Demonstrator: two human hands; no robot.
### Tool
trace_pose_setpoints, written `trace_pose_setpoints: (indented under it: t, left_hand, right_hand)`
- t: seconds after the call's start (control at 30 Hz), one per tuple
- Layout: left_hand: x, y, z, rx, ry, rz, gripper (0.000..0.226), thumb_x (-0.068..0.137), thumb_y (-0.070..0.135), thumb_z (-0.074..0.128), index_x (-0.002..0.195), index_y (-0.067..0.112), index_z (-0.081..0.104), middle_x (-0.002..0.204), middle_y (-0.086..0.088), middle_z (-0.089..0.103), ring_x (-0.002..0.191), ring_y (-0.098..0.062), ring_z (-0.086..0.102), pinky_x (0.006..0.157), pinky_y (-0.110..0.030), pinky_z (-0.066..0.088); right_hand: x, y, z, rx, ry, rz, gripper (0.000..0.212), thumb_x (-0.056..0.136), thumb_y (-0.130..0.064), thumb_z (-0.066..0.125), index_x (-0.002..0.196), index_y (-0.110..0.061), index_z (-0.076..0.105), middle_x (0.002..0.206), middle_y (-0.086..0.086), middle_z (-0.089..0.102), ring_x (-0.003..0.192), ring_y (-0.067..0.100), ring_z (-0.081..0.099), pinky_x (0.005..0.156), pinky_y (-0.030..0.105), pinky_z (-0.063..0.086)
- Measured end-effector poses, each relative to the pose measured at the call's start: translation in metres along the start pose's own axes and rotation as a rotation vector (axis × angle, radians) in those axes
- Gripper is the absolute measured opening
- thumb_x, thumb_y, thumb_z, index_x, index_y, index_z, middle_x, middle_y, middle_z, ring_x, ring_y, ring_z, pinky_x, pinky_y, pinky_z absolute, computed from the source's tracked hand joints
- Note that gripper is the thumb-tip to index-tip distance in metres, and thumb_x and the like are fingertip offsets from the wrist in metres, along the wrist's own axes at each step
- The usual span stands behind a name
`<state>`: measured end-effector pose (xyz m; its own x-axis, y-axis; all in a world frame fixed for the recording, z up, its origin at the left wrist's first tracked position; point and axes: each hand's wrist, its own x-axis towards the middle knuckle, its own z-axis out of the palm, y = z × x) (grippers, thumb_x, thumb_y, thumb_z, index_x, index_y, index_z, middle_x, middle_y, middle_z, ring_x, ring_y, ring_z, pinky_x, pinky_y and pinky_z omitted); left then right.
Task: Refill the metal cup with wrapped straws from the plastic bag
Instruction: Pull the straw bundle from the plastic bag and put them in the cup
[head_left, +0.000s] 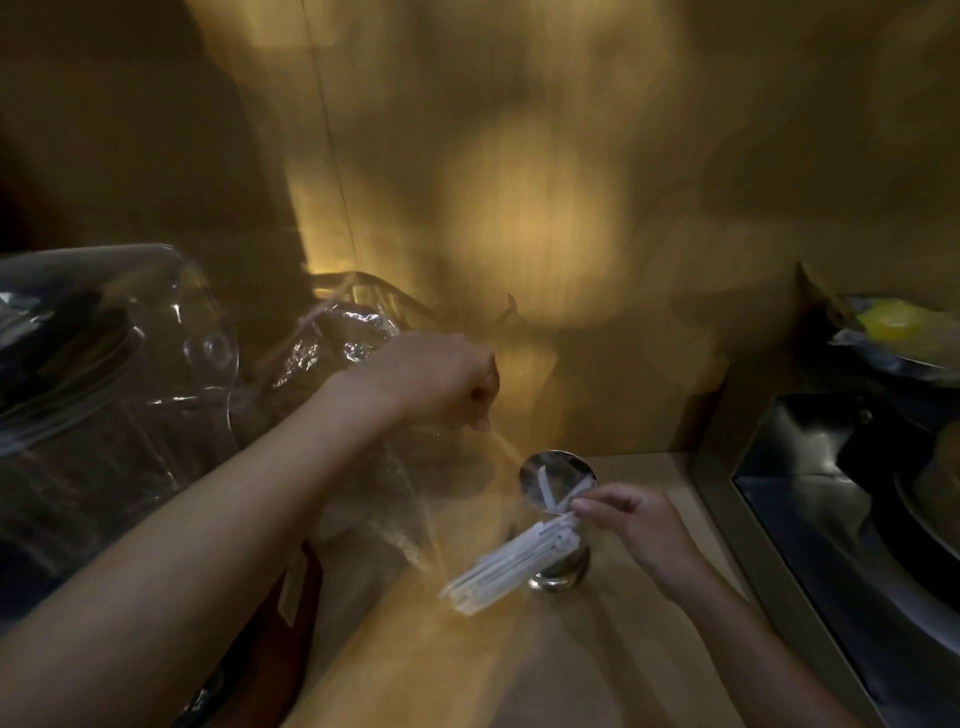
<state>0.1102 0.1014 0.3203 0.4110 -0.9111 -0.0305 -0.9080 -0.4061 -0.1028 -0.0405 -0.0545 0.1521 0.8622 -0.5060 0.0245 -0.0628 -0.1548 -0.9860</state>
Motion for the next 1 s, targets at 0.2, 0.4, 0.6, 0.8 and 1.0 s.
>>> trace_pose_setpoints:
  t: [0.2,0.4,0.6,0.8,1.0]
  left_hand:
    - [-0.014,-0.029,0.036,-0.186,-0.055,-0.105,0.009,0.076,0.031,0.071,0.083,0.026,0.071,0.092,0.005,0.073,0.09,-0.017,0.065,0.077,-0.031,0.052]
    - [-0.025,-0.041,0.107,-0.216,-0.047,-0.219,0.015,0.084,0.028,0.063,0.096,0.026,0.071,0.107,0.002,0.072,0.101,-0.019,0.063,0.078,-0.03,0.047]
    - [-0.026,-0.049,0.131,-0.191,0.102,-0.276,0.013,0.084,0.031,0.06,0.092,0.029,0.07,0.1,0.004,0.073,0.094,-0.021,0.065,0.067,-0.027,0.039]
    - [-0.029,-0.053,0.138,-0.204,0.046,-0.271,0.025,0.085,0.038,0.06,0.107,0.026,0.061,0.104,-0.004,0.071,0.096,-0.026,0.064,0.072,-0.032,0.044]
    - [-0.024,-0.032,0.137,-0.374,0.076,-0.08,0.055,0.079,0.045,0.065,0.126,0.021,0.05,0.122,-0.002,0.064,0.113,-0.021,0.058,0.094,-0.035,0.043]
  right_hand:
    - [0.004,-0.002,-0.008,-0.108,0.015,-0.093,0.015,0.075,-0.008,0.071,0.069,-0.021,0.074,0.073,-0.001,0.074,0.067,0.006,0.065,0.061,0.015,0.048]
    - [0.009,0.015,-0.002,-0.359,-0.068,-0.08,0.014,0.079,-0.011,0.068,0.077,-0.024,0.073,0.074,-0.011,0.07,0.067,-0.004,0.063,0.056,0.005,0.042]
    - [0.018,0.025,0.002,-0.327,0.019,-0.097,0.024,0.078,-0.012,0.069,0.07,-0.035,0.067,0.075,-0.013,0.069,0.067,-0.002,0.061,0.055,0.004,0.043]
    - [0.021,0.034,-0.002,-0.192,0.12,-0.076,0.026,0.077,-0.009,0.07,0.064,-0.031,0.068,0.068,-0.007,0.071,0.07,0.009,0.063,0.058,0.009,0.046]
    - [0.027,0.002,0.008,-0.228,-0.018,-0.188,0.028,0.074,-0.008,0.072,0.06,-0.033,0.068,0.07,-0.016,0.07,0.061,0.002,0.057,0.059,0.012,0.043]
